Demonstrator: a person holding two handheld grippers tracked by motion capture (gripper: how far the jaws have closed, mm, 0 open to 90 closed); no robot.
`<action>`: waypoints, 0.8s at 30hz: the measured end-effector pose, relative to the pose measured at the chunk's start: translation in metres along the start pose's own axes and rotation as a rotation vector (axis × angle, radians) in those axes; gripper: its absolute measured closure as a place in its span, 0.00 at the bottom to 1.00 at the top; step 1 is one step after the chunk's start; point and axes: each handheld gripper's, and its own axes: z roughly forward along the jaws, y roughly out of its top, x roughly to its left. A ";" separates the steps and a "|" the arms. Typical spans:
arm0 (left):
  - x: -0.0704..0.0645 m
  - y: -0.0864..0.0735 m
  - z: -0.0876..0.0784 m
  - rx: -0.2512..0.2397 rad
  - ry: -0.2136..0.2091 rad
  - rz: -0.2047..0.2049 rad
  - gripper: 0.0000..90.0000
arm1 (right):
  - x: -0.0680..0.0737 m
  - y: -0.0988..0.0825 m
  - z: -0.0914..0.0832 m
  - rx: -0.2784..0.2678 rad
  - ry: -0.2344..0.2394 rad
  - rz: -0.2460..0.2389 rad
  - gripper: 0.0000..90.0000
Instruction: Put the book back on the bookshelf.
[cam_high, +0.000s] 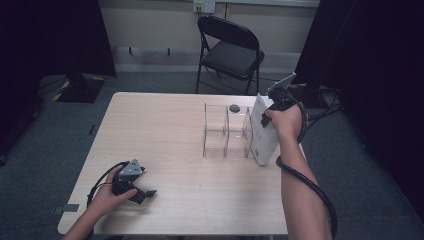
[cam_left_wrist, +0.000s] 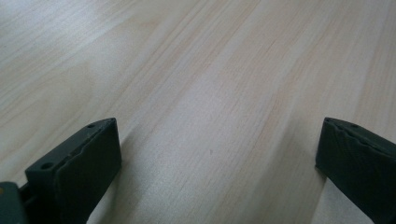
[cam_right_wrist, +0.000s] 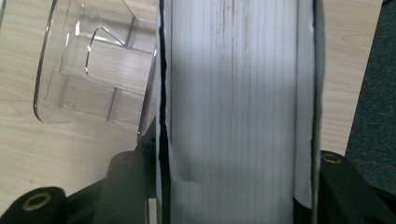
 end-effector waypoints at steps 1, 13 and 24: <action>0.000 0.000 0.000 -0.001 -0.001 0.000 0.00 | 0.000 0.001 0.000 0.003 0.002 0.001 0.55; 0.000 0.000 0.000 -0.002 -0.003 0.003 0.00 | -0.001 0.011 0.001 0.091 0.001 -0.023 0.58; 0.000 0.000 0.000 0.001 0.001 0.004 0.00 | 0.001 0.015 -0.001 0.046 -0.001 0.004 0.58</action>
